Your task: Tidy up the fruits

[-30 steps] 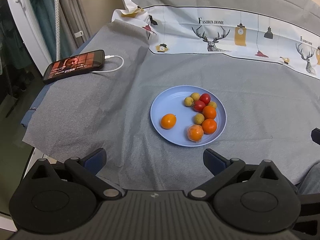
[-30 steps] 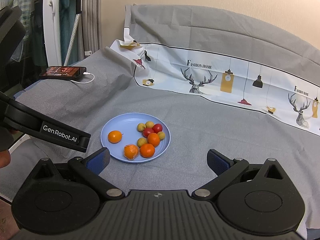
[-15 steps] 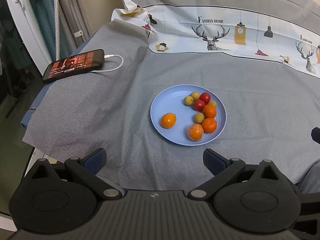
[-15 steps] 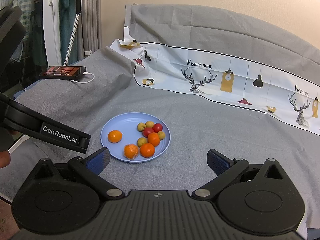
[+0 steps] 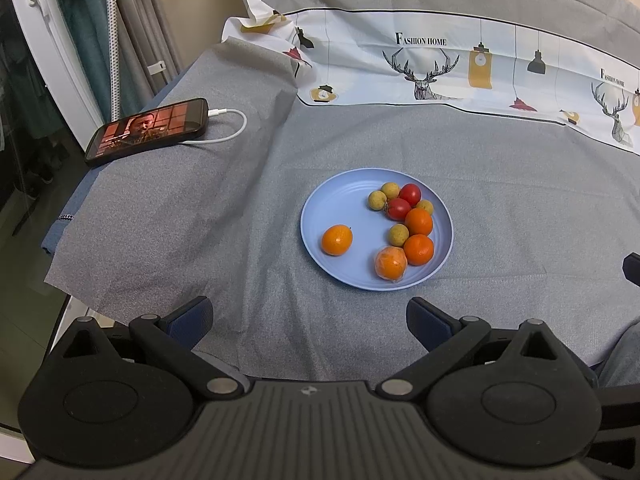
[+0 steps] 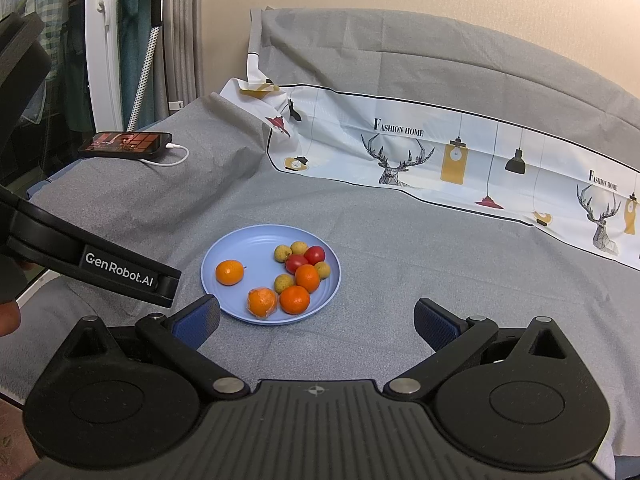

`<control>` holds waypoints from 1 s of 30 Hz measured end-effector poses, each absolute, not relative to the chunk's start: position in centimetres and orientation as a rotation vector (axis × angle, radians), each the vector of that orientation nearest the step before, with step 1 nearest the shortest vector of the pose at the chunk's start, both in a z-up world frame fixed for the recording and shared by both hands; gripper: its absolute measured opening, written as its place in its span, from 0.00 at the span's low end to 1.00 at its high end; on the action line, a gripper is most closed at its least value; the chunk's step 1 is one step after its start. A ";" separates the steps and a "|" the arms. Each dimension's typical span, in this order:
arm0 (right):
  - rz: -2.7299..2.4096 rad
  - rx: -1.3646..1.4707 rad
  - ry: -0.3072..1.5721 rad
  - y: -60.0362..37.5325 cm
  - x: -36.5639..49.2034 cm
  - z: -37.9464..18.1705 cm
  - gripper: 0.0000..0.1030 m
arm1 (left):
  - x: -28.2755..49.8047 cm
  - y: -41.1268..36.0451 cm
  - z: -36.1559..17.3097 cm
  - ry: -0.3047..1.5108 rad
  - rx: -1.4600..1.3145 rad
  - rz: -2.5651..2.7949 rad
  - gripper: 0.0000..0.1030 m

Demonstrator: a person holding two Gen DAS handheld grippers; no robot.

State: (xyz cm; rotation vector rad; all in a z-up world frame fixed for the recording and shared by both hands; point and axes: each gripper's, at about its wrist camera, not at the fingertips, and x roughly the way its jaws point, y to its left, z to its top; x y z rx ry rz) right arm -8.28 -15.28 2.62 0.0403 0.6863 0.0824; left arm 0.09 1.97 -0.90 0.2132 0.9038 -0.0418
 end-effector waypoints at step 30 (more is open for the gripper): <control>0.079 0.041 0.692 -15.4 -8.1 2.3 0.99 | 0.7 2.3 -1.5 0.928 0.217 -0.041 1.00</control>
